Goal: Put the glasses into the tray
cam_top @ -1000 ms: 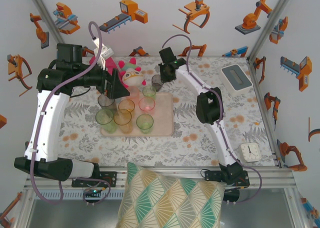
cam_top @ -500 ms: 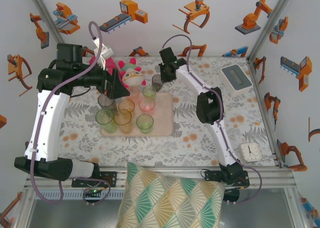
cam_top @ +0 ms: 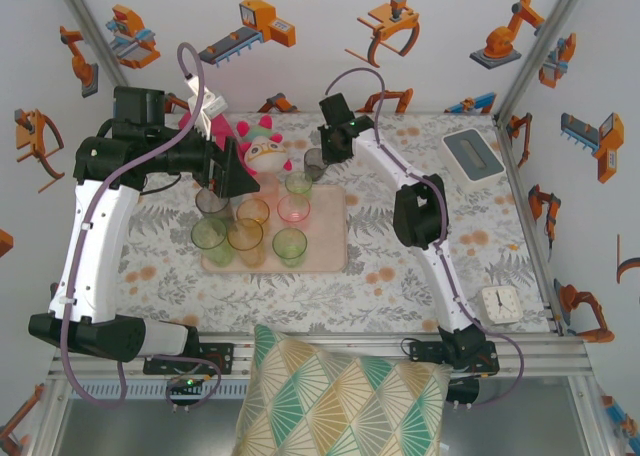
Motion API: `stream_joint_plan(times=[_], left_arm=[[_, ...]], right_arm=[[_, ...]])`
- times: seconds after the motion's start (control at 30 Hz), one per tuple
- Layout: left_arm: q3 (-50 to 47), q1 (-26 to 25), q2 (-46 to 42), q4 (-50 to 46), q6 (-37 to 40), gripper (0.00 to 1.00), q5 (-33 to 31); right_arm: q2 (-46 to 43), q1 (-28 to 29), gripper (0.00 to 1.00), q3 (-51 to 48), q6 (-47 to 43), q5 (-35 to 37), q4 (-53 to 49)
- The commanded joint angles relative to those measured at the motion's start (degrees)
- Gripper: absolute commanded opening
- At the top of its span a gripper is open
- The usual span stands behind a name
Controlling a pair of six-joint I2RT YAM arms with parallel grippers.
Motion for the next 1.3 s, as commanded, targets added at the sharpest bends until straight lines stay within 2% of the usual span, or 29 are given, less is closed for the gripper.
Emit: stream_joint_plan(times=[0.0, 0.73, 1.27], left_arm=[[1.61, 0.42, -0.02, 0.34, -0.62, 0.97, 1.5], [1.67, 0.53, -0.51, 0.39, -0.57, 0.97, 1.25], [-0.13, 1.12, -1.84, 1.01, -0.07, 0.97, -0.65]], right_arm=[[-4.46, -0.34, 0.11, 1.47, 0.42, 0.08, 0.25], [-10.63, -0.34, 0.12, 0.63, -0.13, 0.65, -0.93], [-29.81, -0.1, 0.12, -19.77, -1.72, 1.51, 0.38]])
